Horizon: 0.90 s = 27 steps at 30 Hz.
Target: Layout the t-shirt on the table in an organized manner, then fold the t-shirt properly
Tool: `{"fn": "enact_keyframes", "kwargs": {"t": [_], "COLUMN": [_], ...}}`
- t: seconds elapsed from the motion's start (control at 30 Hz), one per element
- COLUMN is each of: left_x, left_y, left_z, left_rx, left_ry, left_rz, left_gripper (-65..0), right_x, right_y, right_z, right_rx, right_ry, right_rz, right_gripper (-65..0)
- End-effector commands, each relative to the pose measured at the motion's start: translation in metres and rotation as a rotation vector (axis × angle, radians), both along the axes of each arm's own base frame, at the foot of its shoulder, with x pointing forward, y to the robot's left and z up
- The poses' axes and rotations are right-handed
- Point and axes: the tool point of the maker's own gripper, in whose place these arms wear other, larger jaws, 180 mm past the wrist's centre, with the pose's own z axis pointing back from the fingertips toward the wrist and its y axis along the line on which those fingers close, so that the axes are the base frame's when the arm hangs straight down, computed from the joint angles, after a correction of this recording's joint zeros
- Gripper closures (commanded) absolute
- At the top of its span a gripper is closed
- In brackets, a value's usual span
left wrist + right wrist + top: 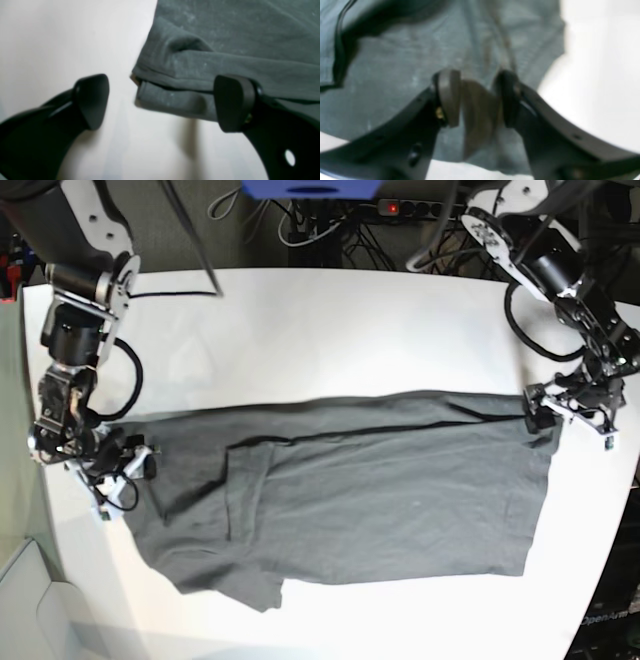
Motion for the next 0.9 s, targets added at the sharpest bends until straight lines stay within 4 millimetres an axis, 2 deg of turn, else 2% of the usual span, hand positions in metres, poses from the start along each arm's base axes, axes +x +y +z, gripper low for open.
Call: {"fn": "enact_keyframes", "kwargs": {"t": [0.0, 0.13, 0.23, 0.3, 0.63, 0.77, 0.87], "left_x": [0.012, 0.012, 0.012, 0.01, 0.007, 0.007, 0.007], "left_y": [0.008, 0.008, 0.009, 0.01, 0.01, 0.009, 0.009], "left_z": [0.02, 0.02, 0.021, 0.019, 0.017, 0.016, 0.016], "left_rx": [0.021, 0.021, 0.024, 0.025, 0.025, 0.024, 0.024], "left_ry": [-0.067, -0.067, -0.067, -0.062, -0.055, -0.055, -0.055], "left_rz": [0.005, 0.005, 0.006, 0.008, 0.008, 0.007, 0.007], "left_gripper": [-65.0, -65.0, -65.0, -65.0, -65.0, -65.0, -65.0], "right_x": [0.016, 0.016, 0.01, 0.008, 0.016, 0.021, 0.023], "right_y": [-0.003, 0.0, 0.001, -0.001, -0.012, -0.015, -0.014], "right_z": [0.021, 0.019, 0.007, 0.003, 0.015, 0.031, 0.034], "right_rx": [0.001, -0.003, 0.017, 0.023, 0.013, -0.018, -0.019], "right_ry": [-0.066, -0.06, -0.019, -0.011, -0.066, -0.112, -0.12], "right_rz": [0.001, 0.011, 0.007, 0.0, -0.013, -0.004, -0.003], "right_gripper": [-19.2, -7.5, 0.0, 0.0, -0.3, -0.6, -7.3]}}
